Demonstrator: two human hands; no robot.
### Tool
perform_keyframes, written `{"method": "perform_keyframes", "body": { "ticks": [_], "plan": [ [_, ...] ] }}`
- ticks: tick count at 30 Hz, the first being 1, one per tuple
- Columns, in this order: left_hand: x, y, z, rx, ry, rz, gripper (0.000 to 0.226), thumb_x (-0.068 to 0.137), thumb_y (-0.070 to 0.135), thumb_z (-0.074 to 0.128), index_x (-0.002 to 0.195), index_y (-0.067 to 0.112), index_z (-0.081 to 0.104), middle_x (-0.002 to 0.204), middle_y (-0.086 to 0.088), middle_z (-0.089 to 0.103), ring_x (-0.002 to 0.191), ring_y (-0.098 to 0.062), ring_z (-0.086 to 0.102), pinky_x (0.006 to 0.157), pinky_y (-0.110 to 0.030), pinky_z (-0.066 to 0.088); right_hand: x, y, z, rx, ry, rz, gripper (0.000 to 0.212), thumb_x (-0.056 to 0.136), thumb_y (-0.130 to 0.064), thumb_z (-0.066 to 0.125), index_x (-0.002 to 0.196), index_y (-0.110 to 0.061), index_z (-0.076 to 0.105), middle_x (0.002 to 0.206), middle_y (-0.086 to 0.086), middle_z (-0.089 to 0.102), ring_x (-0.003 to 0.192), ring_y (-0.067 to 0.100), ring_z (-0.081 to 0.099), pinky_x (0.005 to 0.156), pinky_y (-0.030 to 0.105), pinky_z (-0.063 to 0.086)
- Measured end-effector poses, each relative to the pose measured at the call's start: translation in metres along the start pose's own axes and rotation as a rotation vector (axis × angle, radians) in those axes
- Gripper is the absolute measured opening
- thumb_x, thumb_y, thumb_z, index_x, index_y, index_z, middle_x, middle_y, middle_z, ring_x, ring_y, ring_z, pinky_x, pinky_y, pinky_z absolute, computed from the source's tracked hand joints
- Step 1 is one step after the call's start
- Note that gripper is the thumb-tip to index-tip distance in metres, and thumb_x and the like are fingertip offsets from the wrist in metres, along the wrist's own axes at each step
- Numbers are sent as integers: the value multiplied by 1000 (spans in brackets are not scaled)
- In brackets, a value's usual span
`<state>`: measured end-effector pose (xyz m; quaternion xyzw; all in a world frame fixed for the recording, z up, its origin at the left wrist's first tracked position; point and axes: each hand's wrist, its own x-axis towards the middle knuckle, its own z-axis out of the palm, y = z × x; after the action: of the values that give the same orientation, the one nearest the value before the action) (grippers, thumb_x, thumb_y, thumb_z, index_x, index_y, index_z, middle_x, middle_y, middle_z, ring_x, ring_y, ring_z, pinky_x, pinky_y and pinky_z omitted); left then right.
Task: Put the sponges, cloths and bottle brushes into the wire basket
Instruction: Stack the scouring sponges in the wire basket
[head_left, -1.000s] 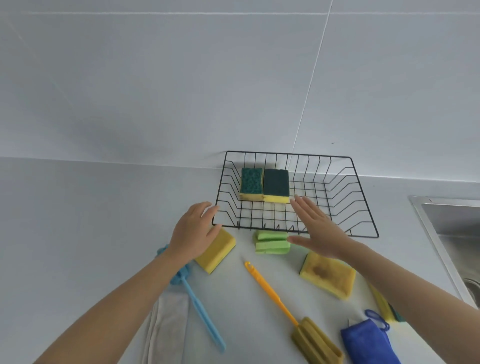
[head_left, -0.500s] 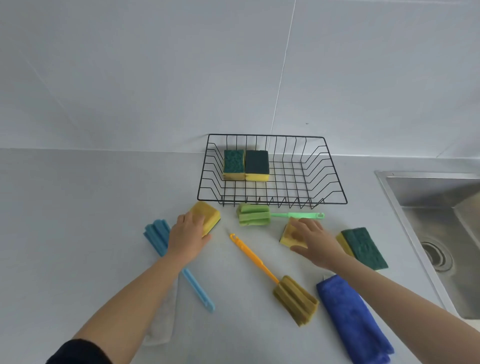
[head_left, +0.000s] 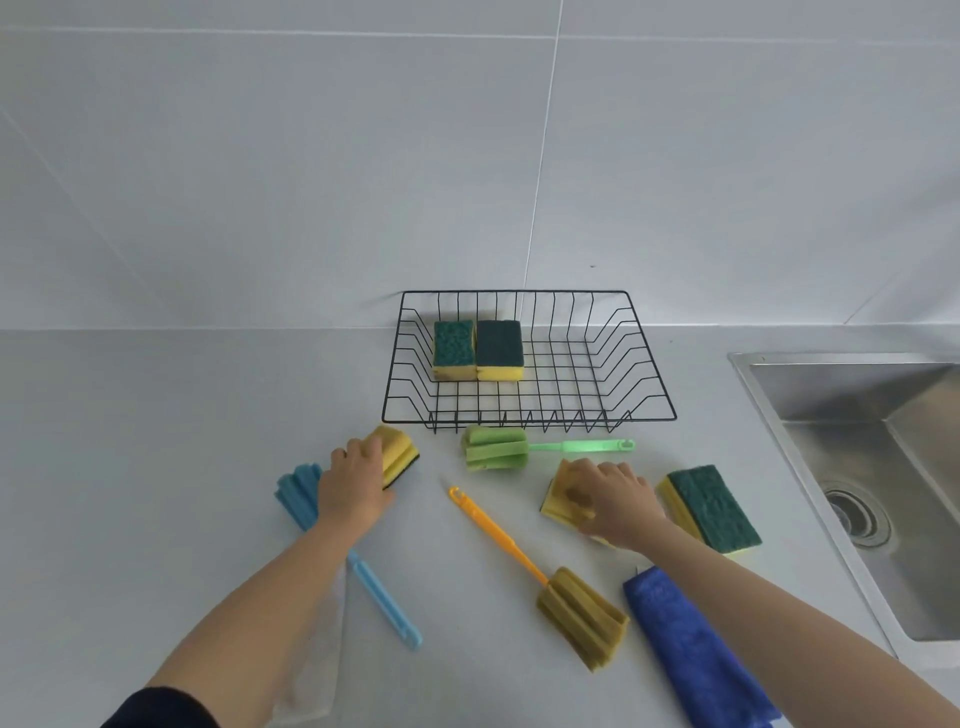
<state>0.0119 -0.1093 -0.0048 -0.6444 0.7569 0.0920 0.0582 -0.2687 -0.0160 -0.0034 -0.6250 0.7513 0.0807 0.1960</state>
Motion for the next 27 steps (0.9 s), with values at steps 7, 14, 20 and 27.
{"method": "perform_keyframes", "body": {
  "ticks": [7,14,20,27],
  "plan": [
    [-10,-7,-27,-227,-88,-37,23,82,21,58,99,13,44,91,-7,54,84,-25,54,61,-27,37,-9,-19,-36,901,-120,-84,63,68,-12,79,117,-29,45,116,9,57,108,26,54,85,32,46],
    [5,4,-88,-1043,-228,-124,23,80,13,63,102,9,55,94,-8,61,89,-24,59,75,-32,51,21,-33,-78,1627,-274,-131,48,70,-25,59,118,-16,52,109,9,60,97,24,59,74,32,50],
    [58,34,-116,-1403,-257,-179,19,89,10,54,105,6,61,95,-8,65,85,-18,60,75,-30,52,67,-45,-119,1899,-324,-80,26,99,-11,33,96,-11,58,78,1,68,63,7,68,51,24,53],
    [126,56,-115,-1474,-243,-278,18,92,12,52,110,8,53,93,-6,60,86,-19,56,65,-27,46,133,-50,-135,1823,-180,39,37,94,-12,46,129,-2,44,113,13,61,95,27,61,66,35,52]
  ]
}}
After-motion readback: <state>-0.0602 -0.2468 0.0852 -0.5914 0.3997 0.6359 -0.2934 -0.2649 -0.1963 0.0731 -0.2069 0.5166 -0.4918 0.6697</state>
